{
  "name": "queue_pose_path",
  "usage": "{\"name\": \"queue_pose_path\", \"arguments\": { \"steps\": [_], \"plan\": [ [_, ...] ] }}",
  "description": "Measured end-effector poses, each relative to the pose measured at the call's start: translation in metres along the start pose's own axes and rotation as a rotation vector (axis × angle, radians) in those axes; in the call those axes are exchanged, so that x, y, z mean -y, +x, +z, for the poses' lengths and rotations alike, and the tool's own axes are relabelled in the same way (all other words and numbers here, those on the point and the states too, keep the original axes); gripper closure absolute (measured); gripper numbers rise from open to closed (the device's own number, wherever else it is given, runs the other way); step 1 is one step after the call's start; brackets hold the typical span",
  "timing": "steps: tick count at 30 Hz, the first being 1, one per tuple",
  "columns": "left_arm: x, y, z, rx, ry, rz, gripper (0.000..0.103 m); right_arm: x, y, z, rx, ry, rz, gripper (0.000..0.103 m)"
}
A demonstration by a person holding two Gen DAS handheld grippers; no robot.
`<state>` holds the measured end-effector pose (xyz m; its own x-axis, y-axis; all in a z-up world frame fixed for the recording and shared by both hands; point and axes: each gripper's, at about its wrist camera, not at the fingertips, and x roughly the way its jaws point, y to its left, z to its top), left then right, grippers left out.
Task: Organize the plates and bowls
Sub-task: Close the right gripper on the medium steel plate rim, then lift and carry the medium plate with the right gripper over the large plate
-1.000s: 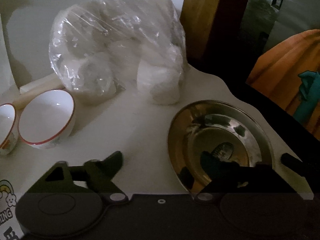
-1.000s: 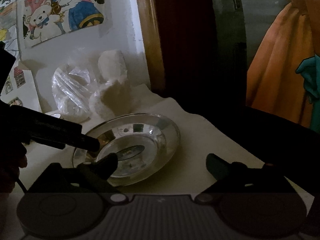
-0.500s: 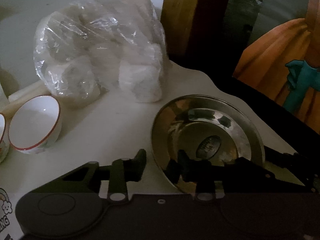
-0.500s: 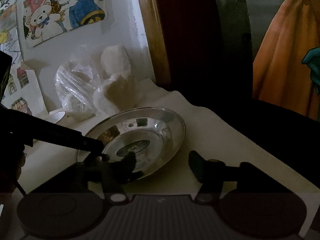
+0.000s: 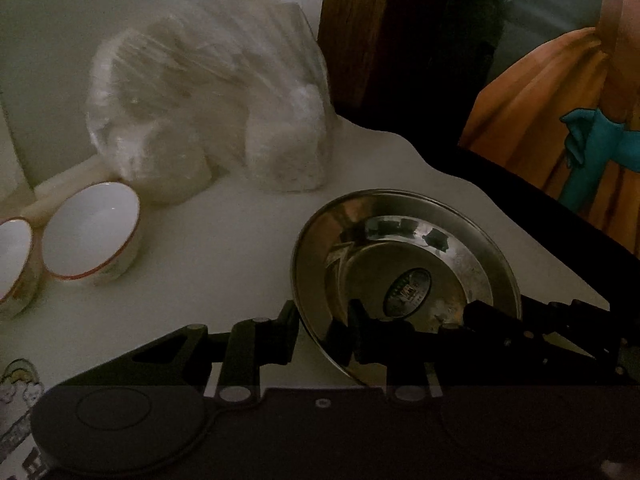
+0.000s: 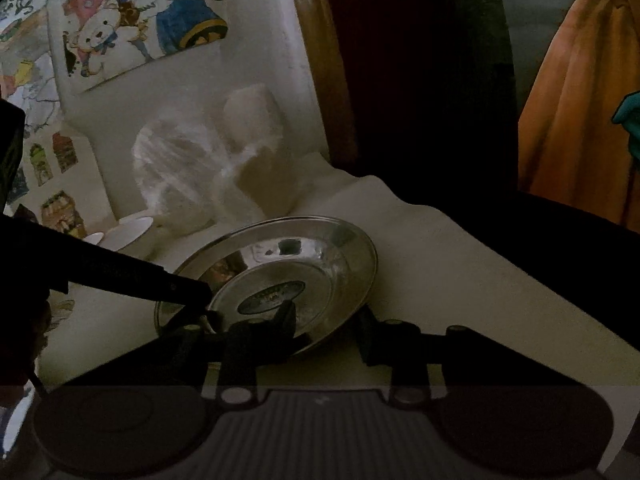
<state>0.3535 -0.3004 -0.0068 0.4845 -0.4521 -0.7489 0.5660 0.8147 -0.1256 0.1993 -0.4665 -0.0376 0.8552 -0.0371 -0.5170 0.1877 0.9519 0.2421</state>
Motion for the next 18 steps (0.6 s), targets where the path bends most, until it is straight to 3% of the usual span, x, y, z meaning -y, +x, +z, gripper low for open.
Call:
{"name": "queue_pose_path", "arguments": {
  "steps": [18],
  "plan": [
    [-0.03, -0.102, -0.043, 0.106, -0.029, -0.022, 0.075, -0.072, -0.076, -0.006, 0.076, -0.052, 0.019, 0.068]
  ]
}}
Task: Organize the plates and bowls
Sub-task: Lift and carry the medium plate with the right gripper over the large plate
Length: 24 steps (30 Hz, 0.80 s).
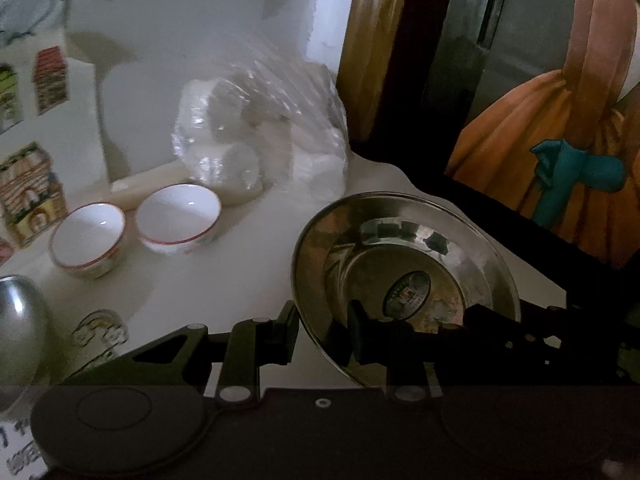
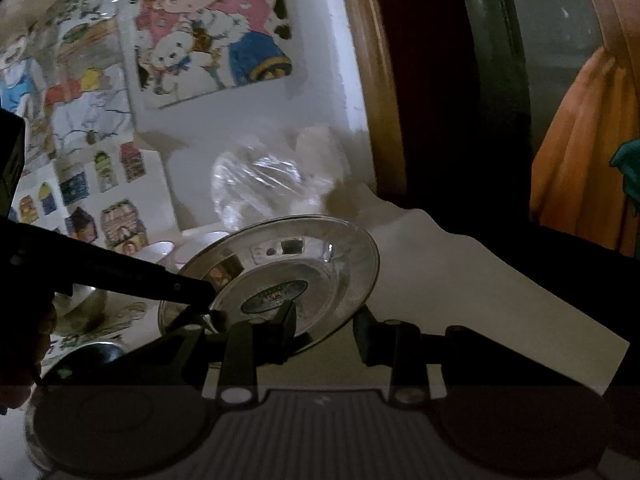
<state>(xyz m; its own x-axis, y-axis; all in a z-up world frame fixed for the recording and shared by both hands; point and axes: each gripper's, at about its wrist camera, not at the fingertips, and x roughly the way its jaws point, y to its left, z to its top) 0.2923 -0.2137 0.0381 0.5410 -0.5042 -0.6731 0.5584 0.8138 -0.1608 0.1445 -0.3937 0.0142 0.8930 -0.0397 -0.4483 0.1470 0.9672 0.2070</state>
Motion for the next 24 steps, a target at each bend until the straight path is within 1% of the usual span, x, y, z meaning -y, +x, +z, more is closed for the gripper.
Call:
{"name": "queue_pose_path", "arguments": {
  "steps": [7, 15, 24],
  "plan": [
    [-0.022, -0.045, -0.023, 0.02, -0.026, -0.002, 0.075, -0.034, -0.025, -0.006, 0.009, -0.025, 0.022, 0.068],
    [-0.052, -0.096, -0.049, 0.059, -0.058, 0.03, 0.075, -0.081, -0.041, -0.014, 0.013, -0.071, 0.066, 0.068],
    [-0.082, -0.13, -0.076, 0.072, -0.107, 0.053, 0.075, -0.124, -0.051, -0.029, 0.003, -0.094, 0.113, 0.068]
  ]
}}
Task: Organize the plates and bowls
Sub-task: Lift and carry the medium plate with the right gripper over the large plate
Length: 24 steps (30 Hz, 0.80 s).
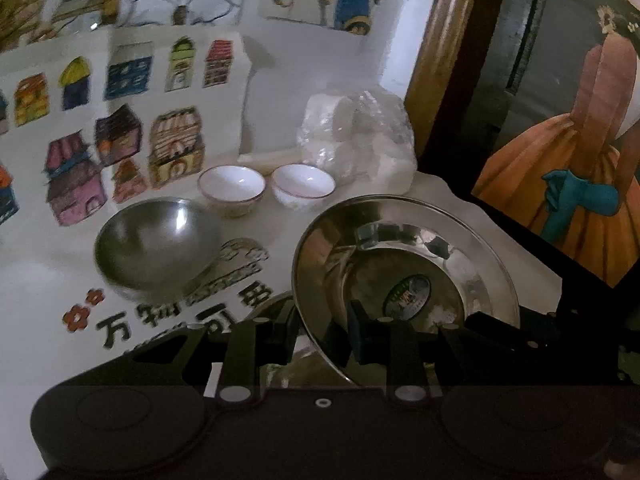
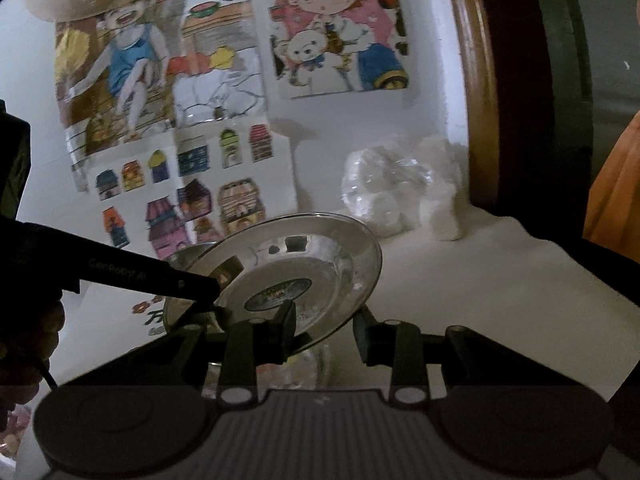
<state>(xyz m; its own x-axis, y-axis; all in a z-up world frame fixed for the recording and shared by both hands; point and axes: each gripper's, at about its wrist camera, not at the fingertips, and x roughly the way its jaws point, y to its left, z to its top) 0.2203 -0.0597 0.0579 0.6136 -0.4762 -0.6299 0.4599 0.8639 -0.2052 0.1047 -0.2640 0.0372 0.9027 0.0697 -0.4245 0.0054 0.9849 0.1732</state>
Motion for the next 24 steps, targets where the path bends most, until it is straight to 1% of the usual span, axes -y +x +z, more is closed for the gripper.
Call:
{"name": "queue_pose_path", "arguments": {
  "steps": [5, 10, 15, 24],
  "plan": [
    [-0.017, -0.008, -0.013, -0.001, -0.034, -0.014, 0.075, -0.019, -0.001, -0.011, -0.005, 0.002, 0.006, 0.068],
    [-0.018, -0.006, -0.026, 0.018, 0.012, -0.002, 0.073, -0.035, -0.006, -0.022, 0.005, -0.006, -0.018, 0.068],
    [-0.022, -0.001, -0.036, -0.011, 0.028, -0.01, 0.071, -0.043, -0.008, -0.031, 0.016, 0.006, -0.041, 0.068],
    [-0.033, -0.005, -0.048, -0.007, 0.01, 0.019, 0.071, -0.05, -0.005, -0.04, -0.001, 0.012, 0.002, 0.068]
  ]
}}
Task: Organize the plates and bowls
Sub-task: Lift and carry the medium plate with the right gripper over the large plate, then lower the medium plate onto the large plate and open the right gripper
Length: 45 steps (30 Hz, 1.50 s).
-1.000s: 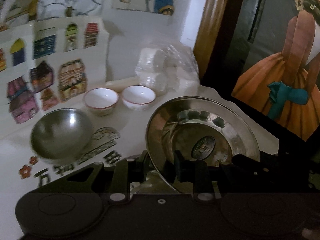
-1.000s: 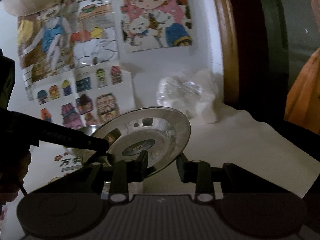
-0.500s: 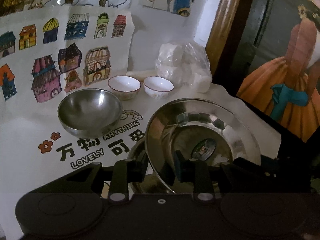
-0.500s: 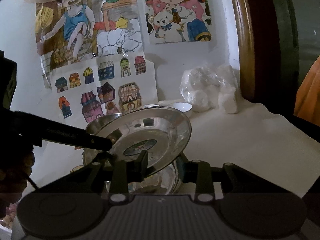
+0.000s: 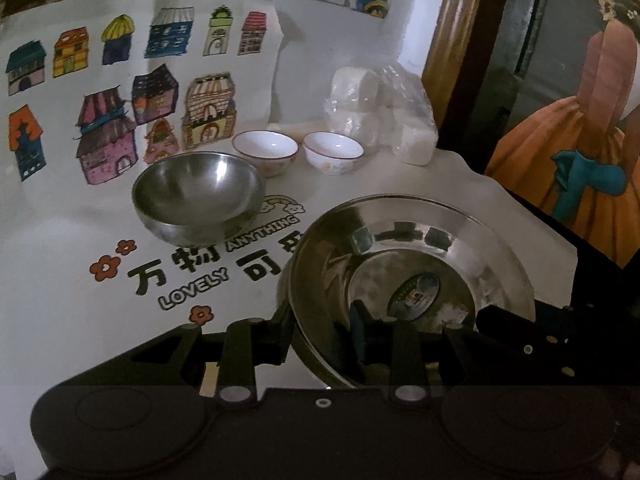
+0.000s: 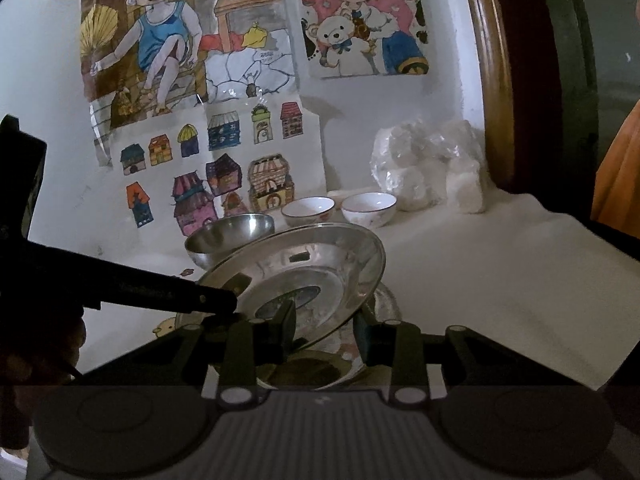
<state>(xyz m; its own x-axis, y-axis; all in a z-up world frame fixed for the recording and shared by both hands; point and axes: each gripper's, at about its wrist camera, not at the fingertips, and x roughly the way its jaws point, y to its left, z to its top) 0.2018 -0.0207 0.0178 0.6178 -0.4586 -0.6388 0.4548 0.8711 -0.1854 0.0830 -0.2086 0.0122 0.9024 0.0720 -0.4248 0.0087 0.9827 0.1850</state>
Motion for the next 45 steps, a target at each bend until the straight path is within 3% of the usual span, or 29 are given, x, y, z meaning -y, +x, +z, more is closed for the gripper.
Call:
{"name": "queue_pose_path", "arguments": {
  "steps": [20, 45],
  "plan": [
    [0.001, 0.004, 0.001, -0.039, -0.018, 0.045, 0.071, 0.008, 0.012, -0.001, -0.047, 0.027, 0.052, 0.067],
    [0.008, 0.017, 0.003, -0.051, -0.008, 0.087, 0.069, 0.014, 0.028, -0.003, -0.104, 0.025, 0.041, 0.06]
  ]
}}
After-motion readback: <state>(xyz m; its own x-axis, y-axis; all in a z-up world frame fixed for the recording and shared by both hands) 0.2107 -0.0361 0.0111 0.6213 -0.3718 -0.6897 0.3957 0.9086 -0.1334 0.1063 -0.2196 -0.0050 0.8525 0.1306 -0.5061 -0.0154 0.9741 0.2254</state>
